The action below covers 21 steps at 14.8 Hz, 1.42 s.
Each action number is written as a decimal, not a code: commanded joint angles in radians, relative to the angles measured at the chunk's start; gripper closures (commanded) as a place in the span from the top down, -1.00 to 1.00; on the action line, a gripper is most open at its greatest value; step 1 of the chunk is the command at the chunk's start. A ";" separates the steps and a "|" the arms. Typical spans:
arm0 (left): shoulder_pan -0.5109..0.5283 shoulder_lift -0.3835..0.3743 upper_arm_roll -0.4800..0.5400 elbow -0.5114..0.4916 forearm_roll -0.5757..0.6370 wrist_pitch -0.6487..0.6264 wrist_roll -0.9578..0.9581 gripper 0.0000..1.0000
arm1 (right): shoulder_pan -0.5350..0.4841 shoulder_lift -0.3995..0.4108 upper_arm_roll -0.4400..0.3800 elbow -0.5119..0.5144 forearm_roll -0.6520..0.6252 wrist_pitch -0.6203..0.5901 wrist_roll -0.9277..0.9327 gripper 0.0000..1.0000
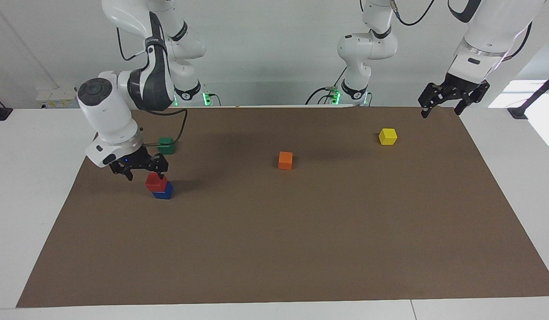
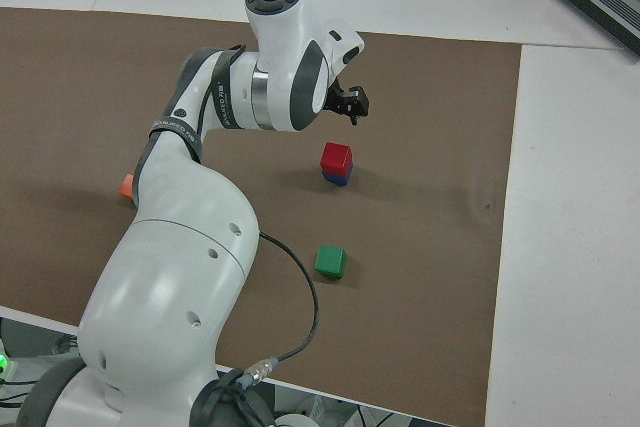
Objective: Transfer red block to right arm and stack on blue block
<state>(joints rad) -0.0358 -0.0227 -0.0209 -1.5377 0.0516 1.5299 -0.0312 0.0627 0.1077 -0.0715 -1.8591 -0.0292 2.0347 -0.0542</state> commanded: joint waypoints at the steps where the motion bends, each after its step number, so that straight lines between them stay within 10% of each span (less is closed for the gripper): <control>1: -0.007 -0.019 0.010 0.001 -0.012 -0.007 0.004 1.00 | -0.009 -0.059 0.010 0.064 -0.011 -0.089 -0.029 1.00; 9: 0.007 -0.043 0.013 -0.045 -0.012 -0.007 0.004 1.00 | -0.015 -0.112 0.009 0.282 -0.011 -0.505 -0.030 1.00; 21: 0.007 -0.043 0.013 -0.044 -0.012 -0.007 0.004 1.00 | -0.164 -0.154 0.107 0.290 0.035 -0.567 -0.029 1.00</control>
<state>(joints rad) -0.0333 -0.0391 -0.0099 -1.5536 0.0516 1.5262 -0.0312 -0.0771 -0.0400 0.0216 -1.5730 -0.0190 1.4853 -0.0663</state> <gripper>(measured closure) 0.000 0.000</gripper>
